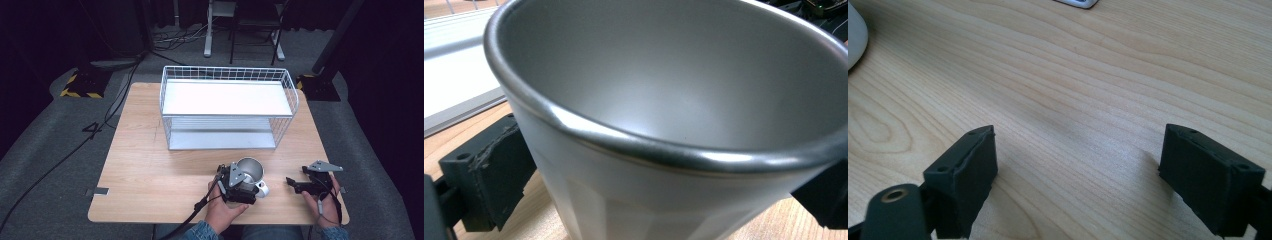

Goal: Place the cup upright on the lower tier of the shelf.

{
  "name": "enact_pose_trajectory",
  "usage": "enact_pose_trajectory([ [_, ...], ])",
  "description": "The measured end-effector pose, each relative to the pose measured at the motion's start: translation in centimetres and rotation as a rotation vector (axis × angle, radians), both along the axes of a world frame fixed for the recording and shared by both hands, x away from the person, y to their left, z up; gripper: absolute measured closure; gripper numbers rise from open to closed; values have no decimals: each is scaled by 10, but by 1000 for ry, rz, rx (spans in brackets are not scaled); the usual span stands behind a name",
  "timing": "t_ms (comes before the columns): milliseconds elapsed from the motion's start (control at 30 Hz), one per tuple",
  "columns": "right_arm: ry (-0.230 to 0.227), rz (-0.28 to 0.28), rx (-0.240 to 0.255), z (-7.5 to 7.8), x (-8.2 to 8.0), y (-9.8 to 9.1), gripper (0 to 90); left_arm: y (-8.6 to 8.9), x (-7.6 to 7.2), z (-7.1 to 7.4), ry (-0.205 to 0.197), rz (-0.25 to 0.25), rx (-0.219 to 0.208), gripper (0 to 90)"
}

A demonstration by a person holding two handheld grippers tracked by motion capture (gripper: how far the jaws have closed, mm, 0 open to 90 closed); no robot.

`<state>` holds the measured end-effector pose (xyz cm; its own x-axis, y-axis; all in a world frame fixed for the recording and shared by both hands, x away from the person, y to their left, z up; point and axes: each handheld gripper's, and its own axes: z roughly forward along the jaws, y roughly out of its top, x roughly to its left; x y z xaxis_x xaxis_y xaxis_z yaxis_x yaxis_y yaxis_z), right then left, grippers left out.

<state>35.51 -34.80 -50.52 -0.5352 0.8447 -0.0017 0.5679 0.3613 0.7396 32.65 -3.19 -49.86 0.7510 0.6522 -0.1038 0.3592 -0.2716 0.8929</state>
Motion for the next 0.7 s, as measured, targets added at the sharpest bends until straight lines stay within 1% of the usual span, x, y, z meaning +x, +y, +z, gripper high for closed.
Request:
enact_pose_trajectory([
  [33, 0, 0, 0, 0, 0, 0, 153, 0, 0, 0, 0, 0, 0, 7],
  [100, 0, 0, 0, 0, 0, 0, 153, -1, 1, 0, 9, 9, 36, 12],
  [133, 0, 0, 0, 0, 0, 0, 153, -2, 1, 0, 11, 11, 46, 34],
  [233, 0, 0, 0, 0, 0, 0, 153, -2, 1, 0, 11, 6, 50, 67],
  [400, -1, 0, 0, 0, 0, 0, 154, -2, -1, 0, 10, 12, 55, 73],
  [467, 0, 0, 0, 0, 0, 0, 154, -2, -2, 1, -4, 15, 63, 76],
  [567, -1, 0, -1, 0, 0, 0, 154, -2, -3, 1, -8, 18, 71, 80],
  [700, -1, 0, -1, 0, 0, 0, 156, -2, -3, 2, -4, 22, 76, 80],
])
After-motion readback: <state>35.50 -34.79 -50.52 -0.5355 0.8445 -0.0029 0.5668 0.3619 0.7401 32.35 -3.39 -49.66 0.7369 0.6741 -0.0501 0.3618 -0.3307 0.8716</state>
